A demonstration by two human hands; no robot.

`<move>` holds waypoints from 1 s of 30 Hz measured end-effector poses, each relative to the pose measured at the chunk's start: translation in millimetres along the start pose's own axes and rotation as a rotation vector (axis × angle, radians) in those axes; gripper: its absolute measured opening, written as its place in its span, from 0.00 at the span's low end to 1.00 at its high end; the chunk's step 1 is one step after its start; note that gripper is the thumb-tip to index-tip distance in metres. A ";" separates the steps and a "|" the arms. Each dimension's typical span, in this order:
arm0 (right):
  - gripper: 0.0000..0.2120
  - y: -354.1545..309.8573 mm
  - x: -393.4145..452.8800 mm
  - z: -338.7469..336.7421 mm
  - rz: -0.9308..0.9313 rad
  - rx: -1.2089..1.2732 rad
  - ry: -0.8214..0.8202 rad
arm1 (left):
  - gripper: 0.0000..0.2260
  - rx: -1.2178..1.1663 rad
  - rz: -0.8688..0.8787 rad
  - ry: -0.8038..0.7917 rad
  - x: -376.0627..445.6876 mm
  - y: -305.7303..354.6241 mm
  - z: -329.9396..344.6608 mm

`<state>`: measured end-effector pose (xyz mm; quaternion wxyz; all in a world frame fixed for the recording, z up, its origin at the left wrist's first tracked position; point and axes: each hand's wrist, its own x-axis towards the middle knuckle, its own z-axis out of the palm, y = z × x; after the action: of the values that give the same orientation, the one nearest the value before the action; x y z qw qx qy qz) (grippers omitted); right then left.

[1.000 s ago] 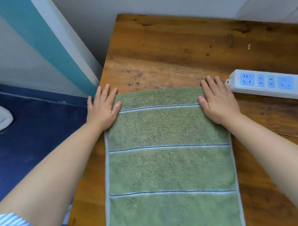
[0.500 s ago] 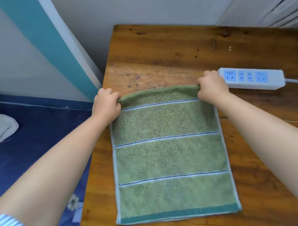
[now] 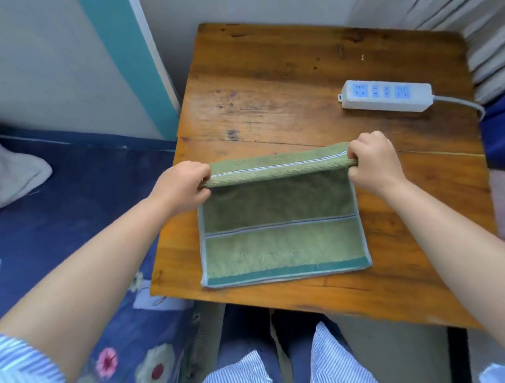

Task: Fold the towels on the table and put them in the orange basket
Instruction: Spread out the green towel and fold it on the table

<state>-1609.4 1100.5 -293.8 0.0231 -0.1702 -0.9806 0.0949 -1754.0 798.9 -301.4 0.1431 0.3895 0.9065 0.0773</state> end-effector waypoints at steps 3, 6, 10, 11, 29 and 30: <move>0.08 5.7 -36.2 -3.8 -0.102 0.049 0.066 | 0.04 0.023 -0.024 0.038 -33.7 15.8 9.0; 0.11 11.3 -67.1 -4.4 -0.221 0.041 0.080 | 0.15 0.033 0.004 0.064 -65.9 34.2 21.0; 0.14 12.2 -100.6 2.2 -0.334 -0.007 0.034 | 0.19 0.154 0.110 0.015 -97.0 58.7 27.7; 0.14 12.7 -106.9 5.0 -0.349 -0.007 0.036 | 0.19 0.144 0.106 0.005 -102.2 60.8 31.3; 0.11 18.8 -177.4 60.5 -0.299 -0.095 -0.079 | 0.18 0.270 0.048 -0.121 -147.2 75.3 100.5; 0.10 19.3 -179.3 60.7 -0.299 -0.090 -0.091 | 0.19 0.282 0.026 -0.125 -149.2 75.6 102.3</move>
<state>-1439.0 1046.9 -359.4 -0.0154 -0.0185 -0.9983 0.0538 -1571.7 744.9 -349.5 0.1422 0.4216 0.8925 -0.0736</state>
